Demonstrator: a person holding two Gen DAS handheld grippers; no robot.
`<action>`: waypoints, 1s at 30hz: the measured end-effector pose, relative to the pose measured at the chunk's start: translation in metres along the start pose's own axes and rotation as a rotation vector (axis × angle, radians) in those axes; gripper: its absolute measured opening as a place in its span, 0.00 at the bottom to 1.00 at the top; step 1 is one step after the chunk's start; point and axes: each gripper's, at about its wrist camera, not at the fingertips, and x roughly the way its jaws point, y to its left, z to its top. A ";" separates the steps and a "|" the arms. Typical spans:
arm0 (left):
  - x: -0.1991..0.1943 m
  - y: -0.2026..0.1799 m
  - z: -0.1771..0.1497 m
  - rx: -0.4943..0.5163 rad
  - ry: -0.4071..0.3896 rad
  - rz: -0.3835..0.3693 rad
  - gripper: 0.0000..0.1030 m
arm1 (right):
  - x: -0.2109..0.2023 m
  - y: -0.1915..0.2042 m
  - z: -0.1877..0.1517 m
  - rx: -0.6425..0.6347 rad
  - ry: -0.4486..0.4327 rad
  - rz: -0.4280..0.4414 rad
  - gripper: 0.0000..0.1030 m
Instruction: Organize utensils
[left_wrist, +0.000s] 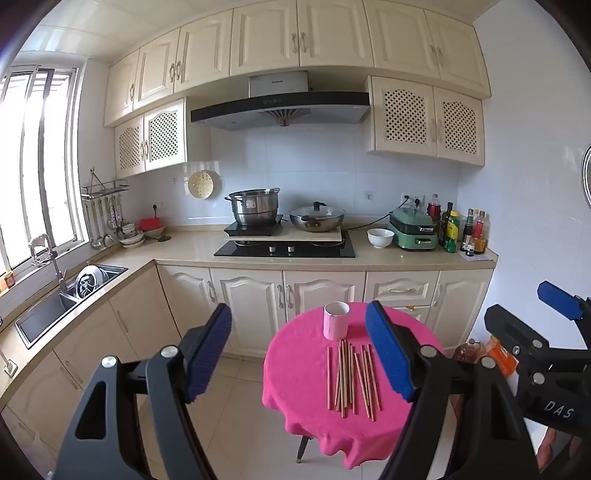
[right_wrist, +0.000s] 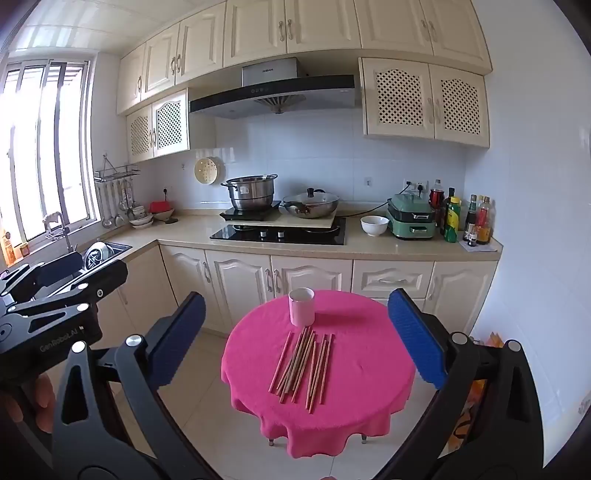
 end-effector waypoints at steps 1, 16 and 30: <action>0.000 0.000 0.000 0.000 -0.002 -0.001 0.72 | 0.001 0.000 0.000 0.004 0.012 -0.001 0.94; -0.001 -0.001 0.000 0.000 -0.008 -0.002 0.72 | 0.001 0.006 0.001 0.003 0.006 0.002 0.94; 0.001 -0.010 0.002 0.007 -0.007 -0.009 0.72 | 0.001 -0.003 -0.005 0.016 0.010 0.002 0.94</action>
